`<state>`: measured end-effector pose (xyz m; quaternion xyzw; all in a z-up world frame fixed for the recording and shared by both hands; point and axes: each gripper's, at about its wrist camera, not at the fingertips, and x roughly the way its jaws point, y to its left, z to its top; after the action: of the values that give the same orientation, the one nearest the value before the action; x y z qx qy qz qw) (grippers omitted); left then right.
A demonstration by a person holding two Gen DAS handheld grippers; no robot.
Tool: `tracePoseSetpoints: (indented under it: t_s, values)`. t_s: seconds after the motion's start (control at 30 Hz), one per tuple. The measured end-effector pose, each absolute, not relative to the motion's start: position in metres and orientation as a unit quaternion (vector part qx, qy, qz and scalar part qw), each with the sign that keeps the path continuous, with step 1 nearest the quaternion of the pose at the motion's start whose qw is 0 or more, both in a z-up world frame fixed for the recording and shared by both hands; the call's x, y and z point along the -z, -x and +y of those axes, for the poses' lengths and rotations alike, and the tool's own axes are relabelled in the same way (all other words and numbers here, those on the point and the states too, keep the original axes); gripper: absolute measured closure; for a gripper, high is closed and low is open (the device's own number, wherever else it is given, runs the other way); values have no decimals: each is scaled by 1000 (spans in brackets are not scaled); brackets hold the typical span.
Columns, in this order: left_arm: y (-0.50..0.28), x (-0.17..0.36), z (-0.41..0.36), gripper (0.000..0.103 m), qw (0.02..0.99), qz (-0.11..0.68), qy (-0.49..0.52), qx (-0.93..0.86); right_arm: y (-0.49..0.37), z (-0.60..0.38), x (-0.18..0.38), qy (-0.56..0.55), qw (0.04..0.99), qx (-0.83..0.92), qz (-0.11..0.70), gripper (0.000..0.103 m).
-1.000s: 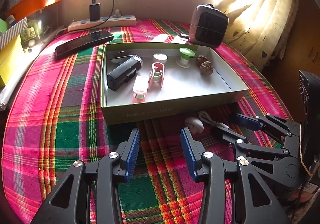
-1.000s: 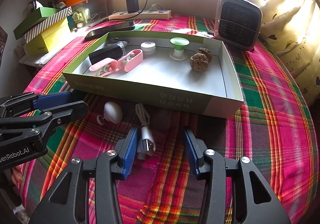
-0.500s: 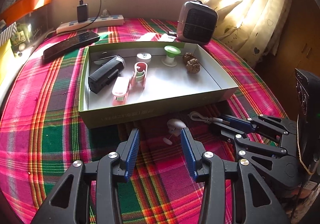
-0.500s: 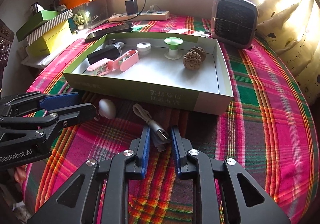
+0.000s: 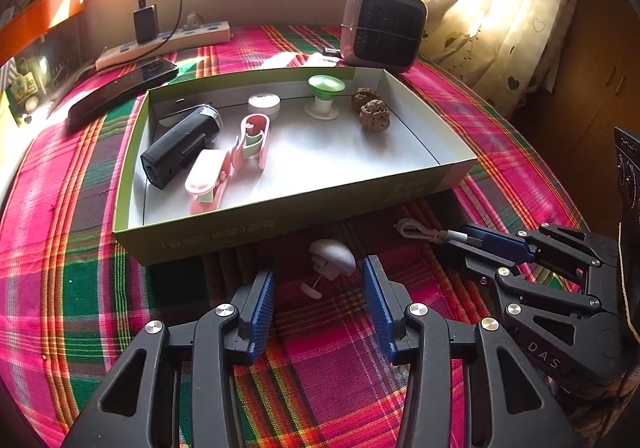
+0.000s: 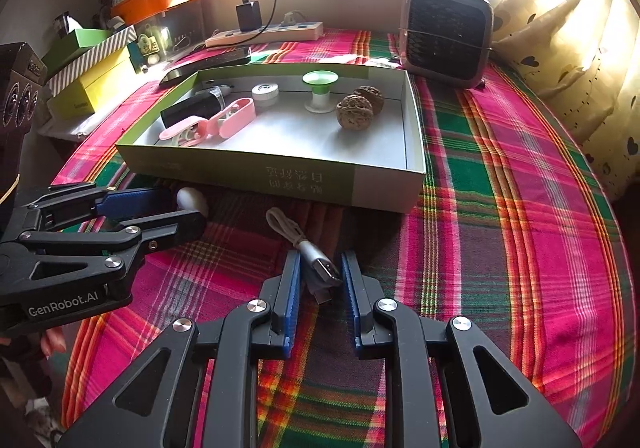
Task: Organize objects
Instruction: 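Grasp the white mushroom-shaped item with the left gripper while the right grasps the USB cable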
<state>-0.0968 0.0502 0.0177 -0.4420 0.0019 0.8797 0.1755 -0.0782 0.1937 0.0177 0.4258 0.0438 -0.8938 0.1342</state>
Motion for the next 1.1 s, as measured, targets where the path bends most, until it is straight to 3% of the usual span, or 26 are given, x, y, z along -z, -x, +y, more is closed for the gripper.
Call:
tracePoseSetpoints:
  t_s: [0.5, 0.8, 1.1]
  values:
    - [101, -17, 54, 62, 165, -1, 438, -884, 77, 198, -17, -426, 140, 893, 42, 82]
    - [104, -17, 53, 76, 156, 0, 437, -886, 77, 198, -17, -426, 141, 893, 43, 82]
    - [102, -16, 53, 79, 154, 6, 434, -888, 77, 199, -17, -426, 141, 893, 43, 82]
